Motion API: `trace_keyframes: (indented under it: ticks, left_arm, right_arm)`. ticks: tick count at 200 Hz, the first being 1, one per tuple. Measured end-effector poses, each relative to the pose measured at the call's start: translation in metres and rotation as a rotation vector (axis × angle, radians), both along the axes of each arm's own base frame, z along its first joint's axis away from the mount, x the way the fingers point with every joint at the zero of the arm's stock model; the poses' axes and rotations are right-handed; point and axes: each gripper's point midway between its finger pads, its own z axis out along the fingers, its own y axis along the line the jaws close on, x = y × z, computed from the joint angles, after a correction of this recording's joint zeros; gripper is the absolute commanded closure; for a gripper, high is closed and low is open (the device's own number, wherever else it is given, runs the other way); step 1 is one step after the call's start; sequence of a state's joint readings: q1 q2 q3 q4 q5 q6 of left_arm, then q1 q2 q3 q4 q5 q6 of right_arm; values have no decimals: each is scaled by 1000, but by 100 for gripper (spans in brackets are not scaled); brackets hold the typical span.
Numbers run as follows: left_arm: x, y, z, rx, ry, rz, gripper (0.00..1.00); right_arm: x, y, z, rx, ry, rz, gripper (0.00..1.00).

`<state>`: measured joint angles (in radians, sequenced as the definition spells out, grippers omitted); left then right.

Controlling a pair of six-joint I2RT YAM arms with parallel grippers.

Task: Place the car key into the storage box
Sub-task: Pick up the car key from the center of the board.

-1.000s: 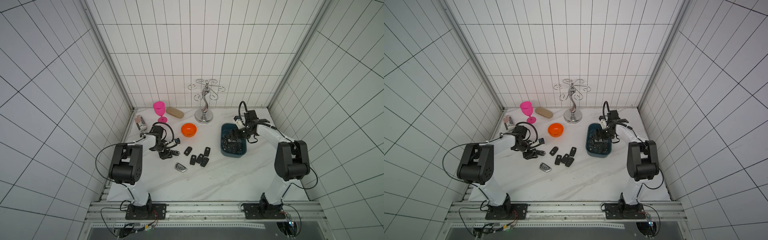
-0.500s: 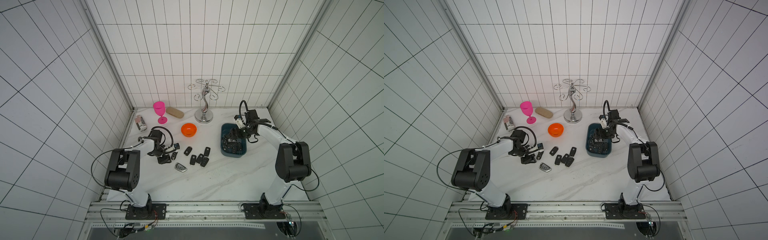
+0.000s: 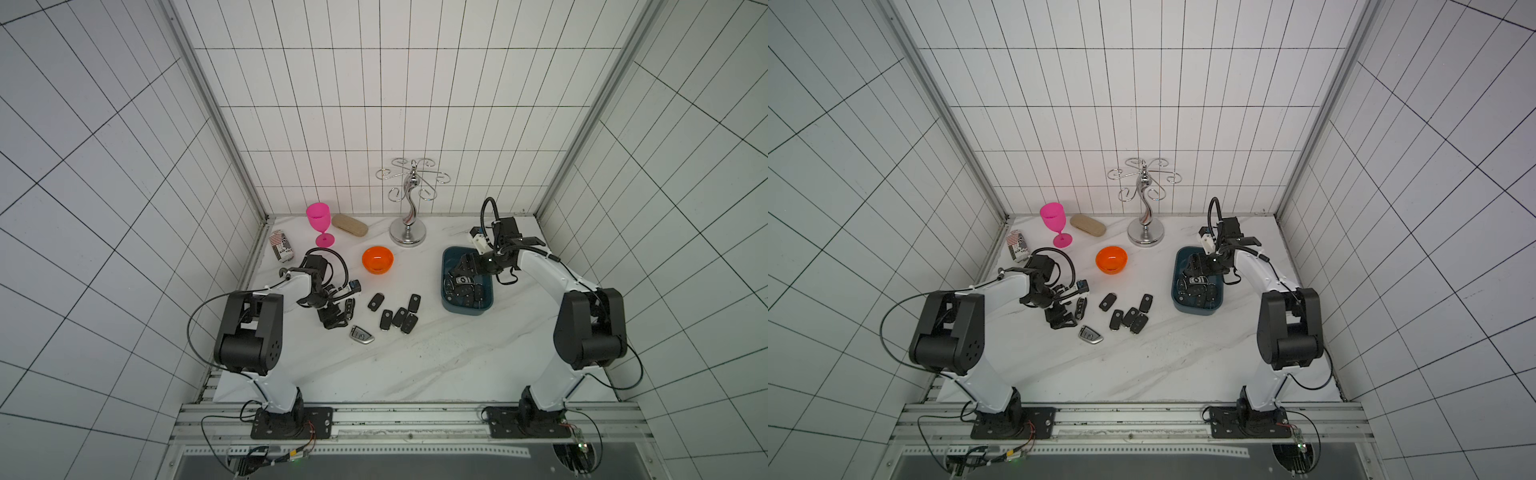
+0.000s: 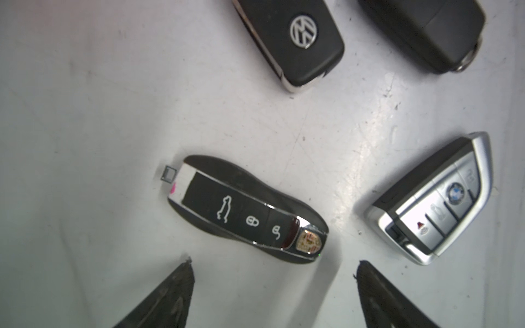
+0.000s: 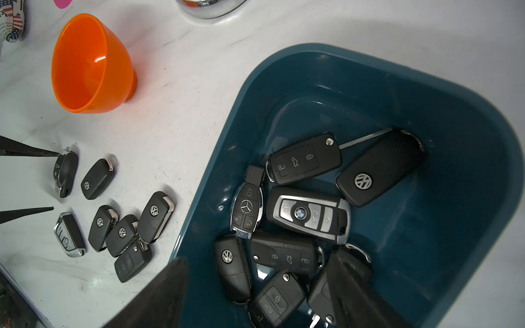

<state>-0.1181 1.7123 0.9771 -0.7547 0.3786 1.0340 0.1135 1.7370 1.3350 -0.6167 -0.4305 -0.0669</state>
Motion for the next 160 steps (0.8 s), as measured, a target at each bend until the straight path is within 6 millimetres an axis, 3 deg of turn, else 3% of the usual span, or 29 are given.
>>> trace_keyframes:
  ticks: [39,125,160]
  left_arm:
    - [2,-3,0,21,5,-17,2]
    - [30,-22,0,66,21,27,2]
    - [32,-20,-2,97,23,46,14]
  right_arm:
    - [0,0,0,0,0,0,19]
    - [0,0,0,0,0,-3,20]
    - [0,-1,0,1,1,-3,20]
